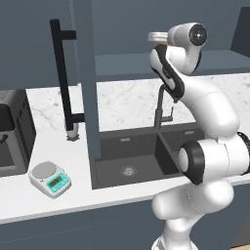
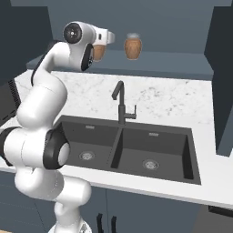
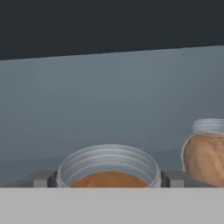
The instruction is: Pick the honey bottle and place it on the digital scale for weighing, and close the cabinet.
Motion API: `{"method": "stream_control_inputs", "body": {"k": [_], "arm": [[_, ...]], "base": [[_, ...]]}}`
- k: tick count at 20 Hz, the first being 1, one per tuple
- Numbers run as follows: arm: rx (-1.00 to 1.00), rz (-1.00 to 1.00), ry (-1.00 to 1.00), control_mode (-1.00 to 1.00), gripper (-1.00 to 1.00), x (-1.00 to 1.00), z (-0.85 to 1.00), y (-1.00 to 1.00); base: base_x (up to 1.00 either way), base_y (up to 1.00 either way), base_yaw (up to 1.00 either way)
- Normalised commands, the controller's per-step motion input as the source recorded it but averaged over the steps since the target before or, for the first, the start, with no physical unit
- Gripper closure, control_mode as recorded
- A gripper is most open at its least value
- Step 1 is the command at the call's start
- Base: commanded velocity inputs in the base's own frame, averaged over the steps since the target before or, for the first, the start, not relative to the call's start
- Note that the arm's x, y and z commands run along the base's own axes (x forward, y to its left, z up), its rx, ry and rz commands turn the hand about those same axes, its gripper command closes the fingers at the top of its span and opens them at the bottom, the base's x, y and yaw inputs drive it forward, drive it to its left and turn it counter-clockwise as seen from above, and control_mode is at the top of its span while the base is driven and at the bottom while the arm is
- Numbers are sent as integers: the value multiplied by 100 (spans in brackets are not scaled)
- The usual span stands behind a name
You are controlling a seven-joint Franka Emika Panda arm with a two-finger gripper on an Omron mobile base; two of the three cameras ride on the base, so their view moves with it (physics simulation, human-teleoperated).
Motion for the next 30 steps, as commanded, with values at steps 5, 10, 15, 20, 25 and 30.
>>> {"method": "stream_control_inputs", "body": {"k": [5, 10, 15, 20, 25, 30], "arm": [[19, 0, -3, -100, 100, -40, 0, -1], [9, 0, -8, -100, 100, -84, 0, -15], [1, 0, -8, -100, 100, -100, 0, -6], [-6, 16, 2, -100, 100, -100, -4, 0], [-6, 57, 5, -100, 100, -100, -37, 0], [-1, 67, -10, -100, 100, -72, -73, 39]], "base": [[0, 0, 0], [0, 0, 0], [0, 0, 0], [0, 0, 0], [0, 0, 0], [0, 0, 0]]}}
